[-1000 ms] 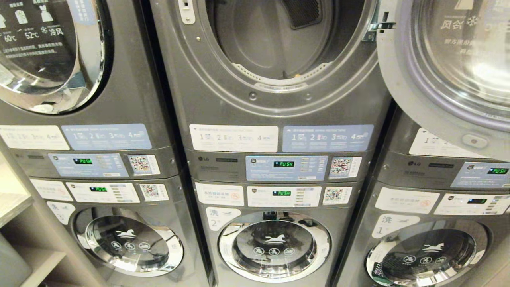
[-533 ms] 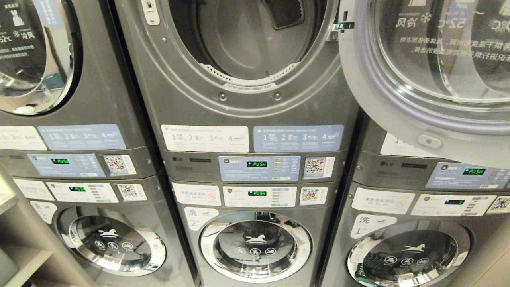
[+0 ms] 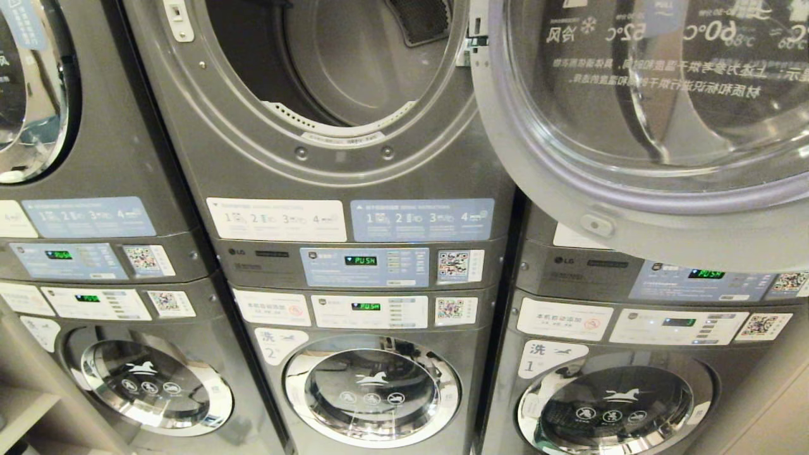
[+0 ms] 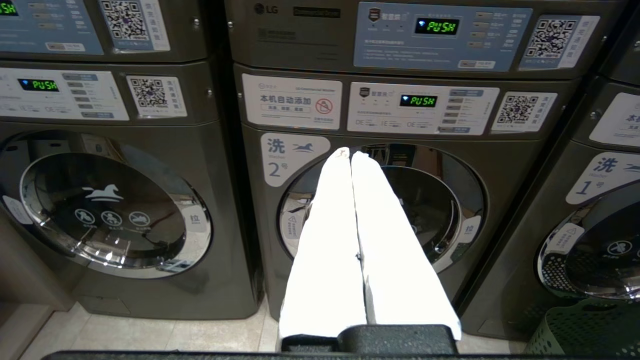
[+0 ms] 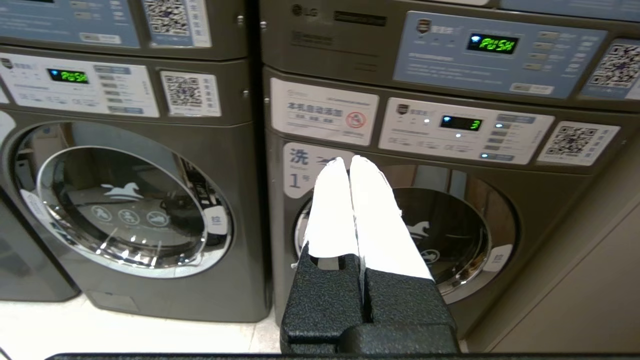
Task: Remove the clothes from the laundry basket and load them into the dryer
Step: Close the dryer
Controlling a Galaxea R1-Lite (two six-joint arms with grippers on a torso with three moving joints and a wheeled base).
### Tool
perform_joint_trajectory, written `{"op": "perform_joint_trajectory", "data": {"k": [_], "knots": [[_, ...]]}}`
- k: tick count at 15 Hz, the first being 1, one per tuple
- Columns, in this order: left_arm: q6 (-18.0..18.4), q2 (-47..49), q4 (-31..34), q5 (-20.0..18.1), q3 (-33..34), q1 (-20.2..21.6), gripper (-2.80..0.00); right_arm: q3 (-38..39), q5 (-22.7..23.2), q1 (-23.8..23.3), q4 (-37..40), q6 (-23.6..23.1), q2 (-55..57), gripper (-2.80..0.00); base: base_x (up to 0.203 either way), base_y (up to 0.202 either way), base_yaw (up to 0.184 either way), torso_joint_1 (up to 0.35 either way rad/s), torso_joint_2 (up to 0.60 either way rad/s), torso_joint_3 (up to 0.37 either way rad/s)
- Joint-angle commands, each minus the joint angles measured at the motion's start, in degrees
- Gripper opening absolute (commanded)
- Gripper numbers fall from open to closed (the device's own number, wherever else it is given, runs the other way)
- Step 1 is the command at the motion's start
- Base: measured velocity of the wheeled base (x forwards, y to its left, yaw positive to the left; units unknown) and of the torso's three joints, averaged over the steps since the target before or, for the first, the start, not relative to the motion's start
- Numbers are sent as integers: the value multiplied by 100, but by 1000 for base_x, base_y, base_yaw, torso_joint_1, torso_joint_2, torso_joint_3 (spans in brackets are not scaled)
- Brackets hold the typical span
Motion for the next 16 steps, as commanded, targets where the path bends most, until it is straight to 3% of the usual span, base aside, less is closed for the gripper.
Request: {"op": "perform_joint_trajectory", "data": {"k": [1, 5, 9, 12, 16], "knots": [[-2, -11, -2, 0, 8, 8, -280, 0, 4, 0, 2, -15, -1, -280, 0, -199, 0, -1, 5, 5], [-2, -11, -2, 0, 0, 1, -280, 0, 21, 0, -16, 2, -1, -280, 0, -183, 1, 3, -2, 3], [-2, -11, -2, 0, 9, 2, -280, -64, 41, 0, -10, -198, -1, -280, 0, -23, 0, 1, 0, 0], [6, -11, -2, 0, 0, 9, -280, -1373, -117, -8, 39, -197, 450, -280, 0, 0, 0, 0, 0, 0], [7, -11, -2, 0, 9, 9, -280, -3382, -653, -28, -156, 280, 2430, -280, 0, 0, 0, 0, 0, 0]]}}
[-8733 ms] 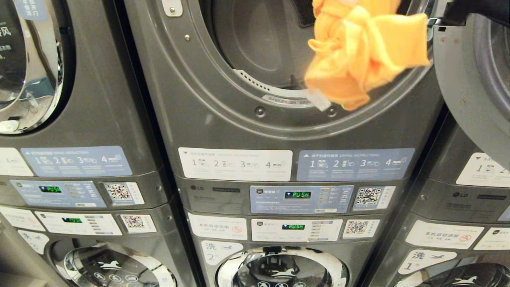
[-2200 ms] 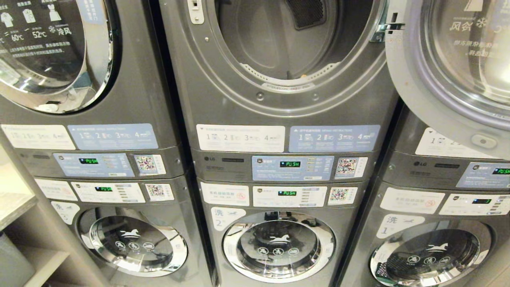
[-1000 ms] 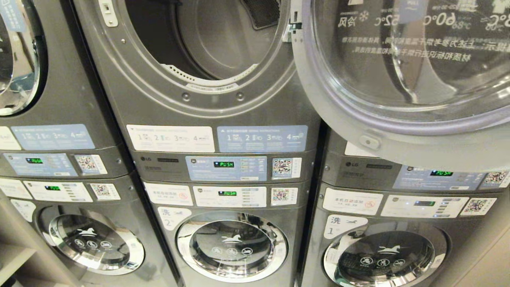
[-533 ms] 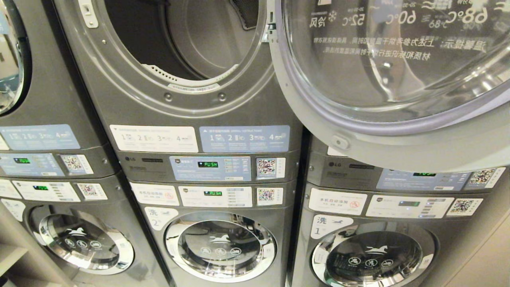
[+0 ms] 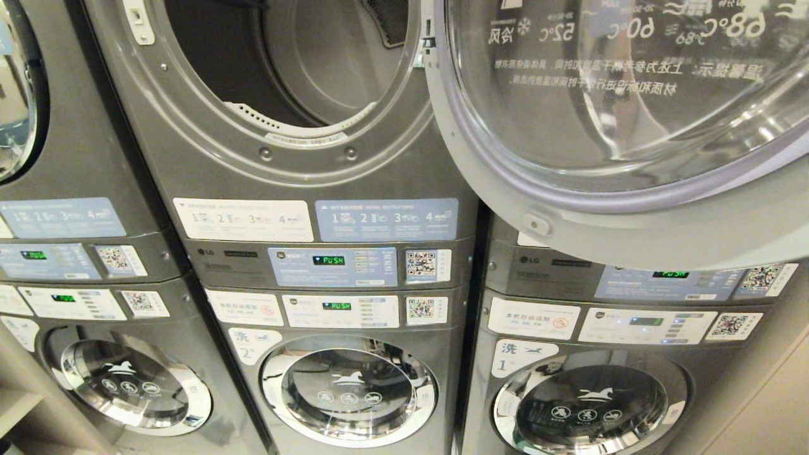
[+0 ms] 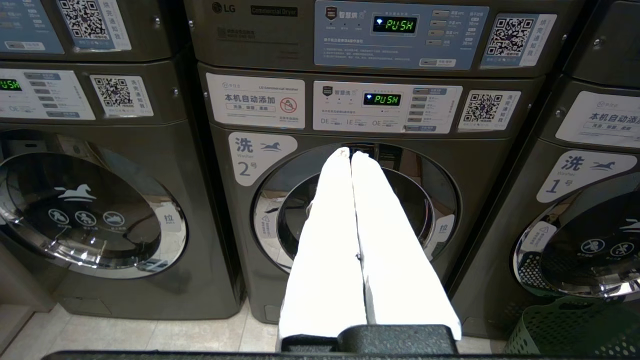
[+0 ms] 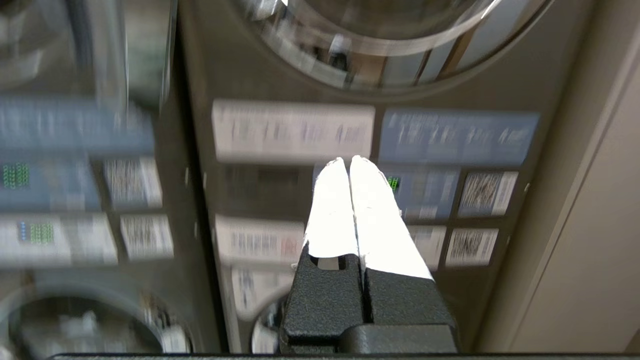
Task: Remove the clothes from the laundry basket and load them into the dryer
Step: Close the dryer
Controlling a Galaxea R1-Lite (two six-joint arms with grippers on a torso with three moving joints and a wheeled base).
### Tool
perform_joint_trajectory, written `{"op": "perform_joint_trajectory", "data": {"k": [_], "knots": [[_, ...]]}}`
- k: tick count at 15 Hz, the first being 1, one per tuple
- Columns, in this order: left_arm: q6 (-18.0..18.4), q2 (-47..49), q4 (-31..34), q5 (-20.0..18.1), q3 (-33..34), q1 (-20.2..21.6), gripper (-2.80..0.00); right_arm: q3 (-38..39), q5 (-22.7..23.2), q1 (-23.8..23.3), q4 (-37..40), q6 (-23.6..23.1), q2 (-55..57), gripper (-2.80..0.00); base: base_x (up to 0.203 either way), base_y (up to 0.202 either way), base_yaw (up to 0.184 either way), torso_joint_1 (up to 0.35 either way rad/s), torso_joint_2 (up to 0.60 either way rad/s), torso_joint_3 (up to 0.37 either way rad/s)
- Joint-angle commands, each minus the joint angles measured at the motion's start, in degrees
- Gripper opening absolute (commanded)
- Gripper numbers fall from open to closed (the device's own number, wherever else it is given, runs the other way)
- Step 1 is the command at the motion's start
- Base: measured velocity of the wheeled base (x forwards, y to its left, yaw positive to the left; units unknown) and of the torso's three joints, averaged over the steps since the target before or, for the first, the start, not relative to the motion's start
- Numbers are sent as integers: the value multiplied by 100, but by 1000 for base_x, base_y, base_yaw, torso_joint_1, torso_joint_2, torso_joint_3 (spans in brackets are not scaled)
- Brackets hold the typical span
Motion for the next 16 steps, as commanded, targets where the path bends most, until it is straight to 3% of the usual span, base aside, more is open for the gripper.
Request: {"op": "perform_joint_trajectory", "data": {"k": [1, 6, 16], "knots": [[-4, -11, 0, 0, 3, -1, -280, -920, -125, -8, -306, 135, 1509, -280, 0, 0, 0, 0, 0, 0], [-4, -11, 0, 0, 8, -6, -280, -2431, -265, -5, -1584, 430, 3514, -280, 0, 0, 0, 0, 0, 0], [-4, -11, 0, 0, 6, 0, -280, -2527, -239, 13, -1763, 470, 3681, -280, 0, 0, 0, 1, 1, 14]]}}
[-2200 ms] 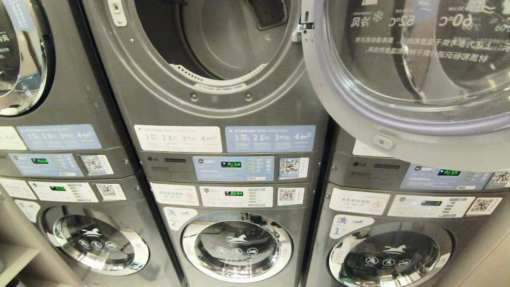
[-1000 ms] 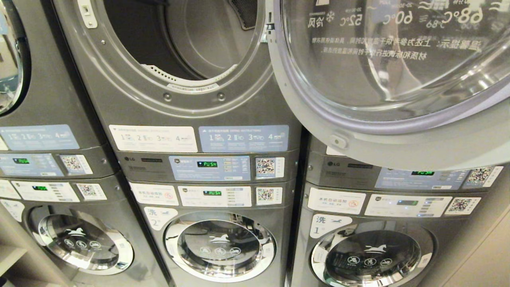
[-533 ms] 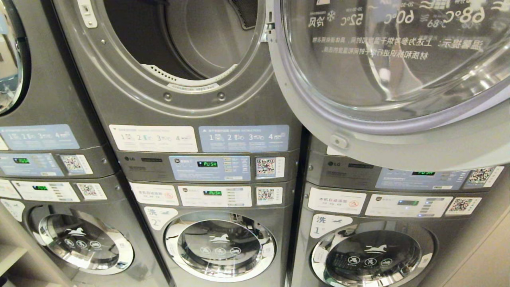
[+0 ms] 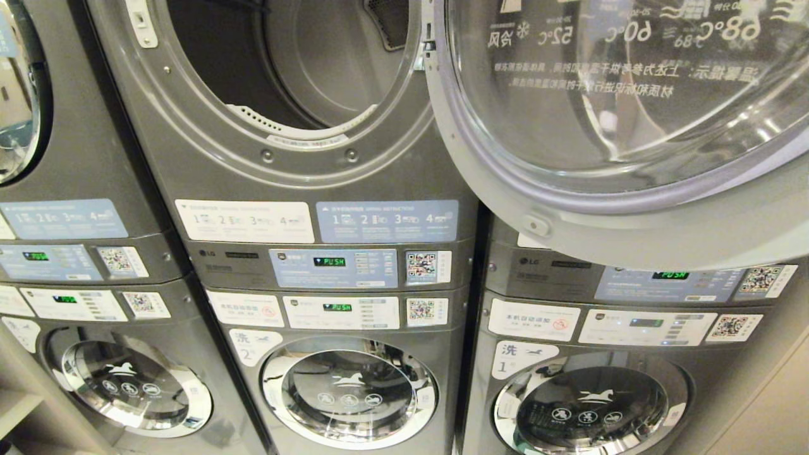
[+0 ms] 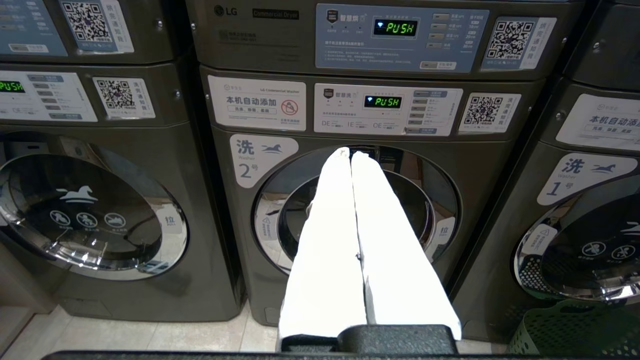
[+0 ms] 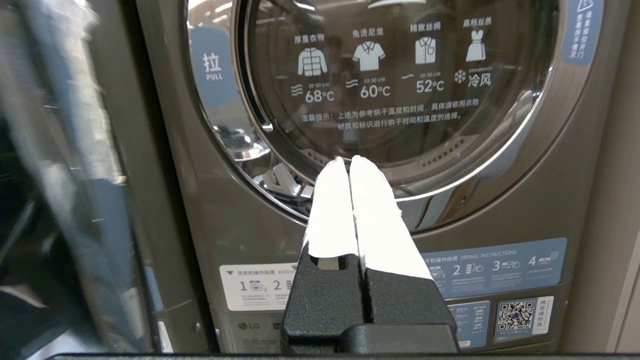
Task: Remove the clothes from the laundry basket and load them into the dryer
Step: Close the dryer
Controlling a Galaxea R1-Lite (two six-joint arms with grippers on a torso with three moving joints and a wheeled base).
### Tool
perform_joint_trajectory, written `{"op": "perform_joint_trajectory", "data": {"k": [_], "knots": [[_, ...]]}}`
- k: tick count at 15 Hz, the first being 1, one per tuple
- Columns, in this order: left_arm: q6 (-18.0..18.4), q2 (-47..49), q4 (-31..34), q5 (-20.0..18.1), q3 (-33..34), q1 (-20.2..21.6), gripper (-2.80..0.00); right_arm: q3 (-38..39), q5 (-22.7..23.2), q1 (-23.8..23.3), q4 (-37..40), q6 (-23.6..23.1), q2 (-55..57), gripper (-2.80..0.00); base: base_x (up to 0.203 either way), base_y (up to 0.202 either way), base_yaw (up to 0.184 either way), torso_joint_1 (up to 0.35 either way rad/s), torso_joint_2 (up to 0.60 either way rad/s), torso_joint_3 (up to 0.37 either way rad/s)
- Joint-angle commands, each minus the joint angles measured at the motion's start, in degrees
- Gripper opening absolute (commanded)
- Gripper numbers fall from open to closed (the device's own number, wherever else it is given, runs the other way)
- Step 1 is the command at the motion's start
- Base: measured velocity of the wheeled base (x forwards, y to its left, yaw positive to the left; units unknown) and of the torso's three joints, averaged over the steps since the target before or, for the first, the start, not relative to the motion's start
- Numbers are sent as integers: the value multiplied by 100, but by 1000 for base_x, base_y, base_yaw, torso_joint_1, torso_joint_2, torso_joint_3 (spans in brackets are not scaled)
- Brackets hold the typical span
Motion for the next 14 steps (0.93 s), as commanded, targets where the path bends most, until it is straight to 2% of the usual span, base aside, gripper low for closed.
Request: {"op": "perform_joint_trajectory", "data": {"k": [1, 6, 8, 11, 14], "knots": [[-4, -11, 0, 0, 0, -1, -280, 7, -3, 5, -13, 3, 27, -280, 0, 0, 0, 3, 11, 140], [-4, -11, 0, 0, 6, -1, -280, 104, 82, 19, -22, 3, -29, -280, 0, 0, 0, 2, 2, 192], [-4, -11, 0, 0, 6, -2, -280, 191, 355, 17, -22, 3, 13, -280, 0, 0, 0, -4, -2, 94], [-4, -11, 0, 0, 8, 2, -280, 137, 522, 19, -140, 65, 458, -280, 0, 0, 0, -1, 1, 12], [-4, -11, 0, 0, 7, 2, -280, 131, 1091, 22, -478, 161, 790, -280, 0, 0, 0, 0, 0, 0]]}}
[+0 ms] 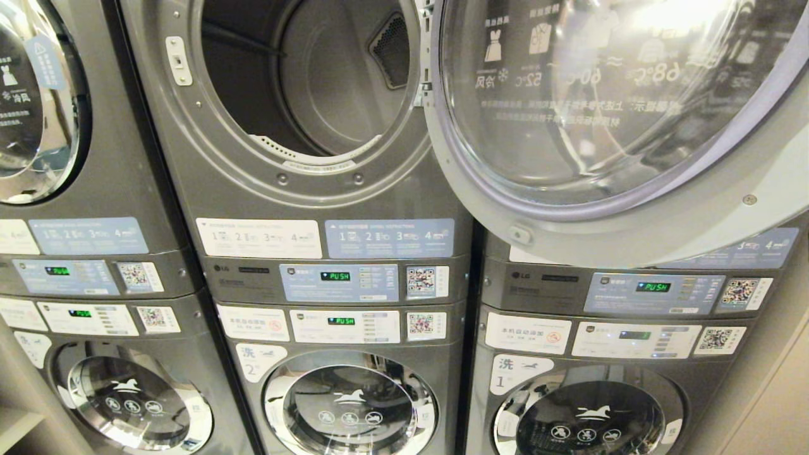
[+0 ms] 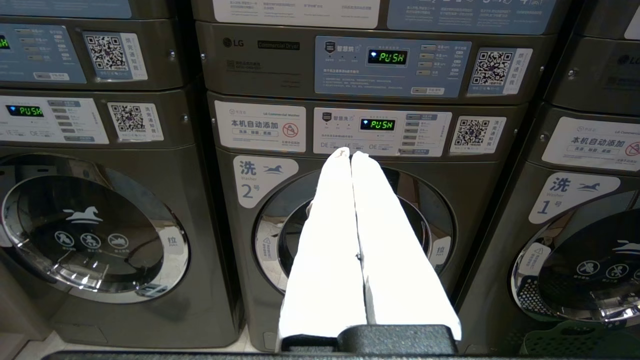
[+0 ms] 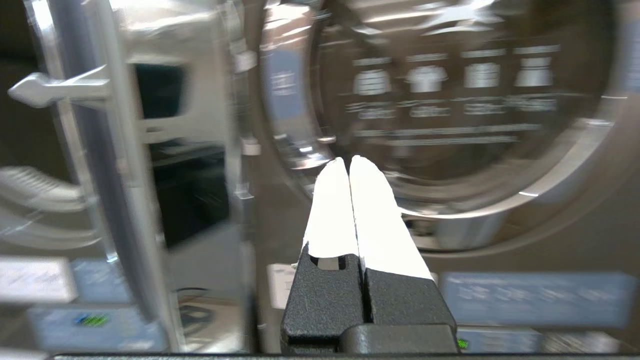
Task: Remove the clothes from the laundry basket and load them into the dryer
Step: Close the dryer
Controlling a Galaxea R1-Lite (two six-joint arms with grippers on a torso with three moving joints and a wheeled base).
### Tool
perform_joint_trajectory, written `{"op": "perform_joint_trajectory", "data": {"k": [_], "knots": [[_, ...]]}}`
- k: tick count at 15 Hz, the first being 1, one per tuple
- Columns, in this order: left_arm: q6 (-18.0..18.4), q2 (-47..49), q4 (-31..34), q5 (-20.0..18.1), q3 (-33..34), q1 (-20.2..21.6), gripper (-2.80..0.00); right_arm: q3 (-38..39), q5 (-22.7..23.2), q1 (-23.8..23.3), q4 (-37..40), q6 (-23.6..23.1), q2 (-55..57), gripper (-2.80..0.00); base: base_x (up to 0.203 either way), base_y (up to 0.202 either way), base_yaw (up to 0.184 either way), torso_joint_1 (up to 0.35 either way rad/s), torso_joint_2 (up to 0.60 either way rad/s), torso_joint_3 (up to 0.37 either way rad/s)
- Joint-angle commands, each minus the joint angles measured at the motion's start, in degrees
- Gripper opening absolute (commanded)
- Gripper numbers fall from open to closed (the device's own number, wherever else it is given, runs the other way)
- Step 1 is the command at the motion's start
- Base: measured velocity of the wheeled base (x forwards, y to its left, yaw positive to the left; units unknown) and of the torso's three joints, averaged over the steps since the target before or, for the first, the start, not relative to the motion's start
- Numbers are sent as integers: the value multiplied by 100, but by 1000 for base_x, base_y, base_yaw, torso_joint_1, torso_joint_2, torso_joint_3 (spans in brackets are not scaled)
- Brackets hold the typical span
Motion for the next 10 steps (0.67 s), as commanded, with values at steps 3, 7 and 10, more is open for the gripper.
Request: {"op": "perform_joint_trajectory", "data": {"k": [3, 7, 10], "knots": [[-2, -11, 0, 0, 8, 1, -280, 29, 995, 48, -44, -3, 173, -280, 0, 0, 0, 0, 0, 0], [-2, -11, 0, 8, 0, 5, -280, 144, 3990, 499, 49, -6, -733, -280, 0, 0, 0, 0, 0, 0], [-2, -11, 0, 0, 7, -2, -280, -70, 5008, 552, 1398, 623, -1475, -280, 0, 0, 0, 0, 0, 0]]}}
